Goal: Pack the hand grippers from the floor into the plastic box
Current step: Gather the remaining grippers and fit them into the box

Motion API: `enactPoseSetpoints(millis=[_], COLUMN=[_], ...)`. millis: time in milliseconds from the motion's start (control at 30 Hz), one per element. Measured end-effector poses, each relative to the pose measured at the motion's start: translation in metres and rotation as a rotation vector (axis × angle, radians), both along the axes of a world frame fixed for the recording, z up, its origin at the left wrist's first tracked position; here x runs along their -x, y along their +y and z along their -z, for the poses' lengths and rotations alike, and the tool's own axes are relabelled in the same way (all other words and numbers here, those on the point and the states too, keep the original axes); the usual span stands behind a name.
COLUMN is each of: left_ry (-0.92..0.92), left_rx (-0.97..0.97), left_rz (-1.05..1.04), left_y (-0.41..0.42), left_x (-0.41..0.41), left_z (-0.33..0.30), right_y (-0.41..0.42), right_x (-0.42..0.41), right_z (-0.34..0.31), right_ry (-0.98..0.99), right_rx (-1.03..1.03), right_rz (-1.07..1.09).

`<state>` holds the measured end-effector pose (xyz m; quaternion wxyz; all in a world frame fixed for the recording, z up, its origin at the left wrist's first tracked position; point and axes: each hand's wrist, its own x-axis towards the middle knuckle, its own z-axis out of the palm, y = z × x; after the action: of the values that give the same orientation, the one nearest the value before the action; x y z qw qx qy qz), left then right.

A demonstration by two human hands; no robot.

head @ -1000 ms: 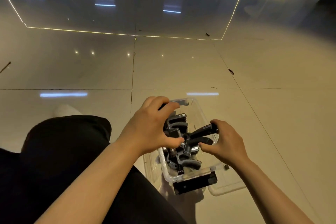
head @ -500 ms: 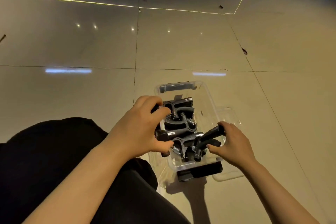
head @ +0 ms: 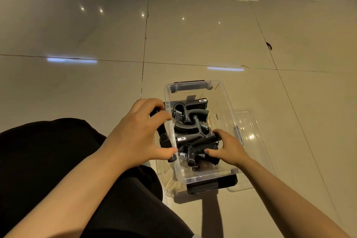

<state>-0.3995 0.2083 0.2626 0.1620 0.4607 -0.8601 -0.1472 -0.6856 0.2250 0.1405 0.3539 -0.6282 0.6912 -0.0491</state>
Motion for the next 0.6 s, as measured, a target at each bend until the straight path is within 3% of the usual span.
enactPoseSetpoints(millis=[233, 367, 600], left_ry=[0.041, 0.029, 0.011], left_rx=[-0.025, -0.009, 0.007], left_rz=[-0.004, 0.013, -0.002], left_y=[0.000, 0.002, 0.005], left_x=[0.006, 0.004, -0.002], left_z=[-0.001, 0.000, 0.003], right_y=[0.000, -0.007, -0.010], right_x=[0.014, 0.003, -0.014], right_z=[0.035, 0.049, 0.071], right_ry=[0.562, 0.529, 0.726], right_rx=[0.015, -0.043, -0.043], right_rz=[-0.486, -0.528, -0.593])
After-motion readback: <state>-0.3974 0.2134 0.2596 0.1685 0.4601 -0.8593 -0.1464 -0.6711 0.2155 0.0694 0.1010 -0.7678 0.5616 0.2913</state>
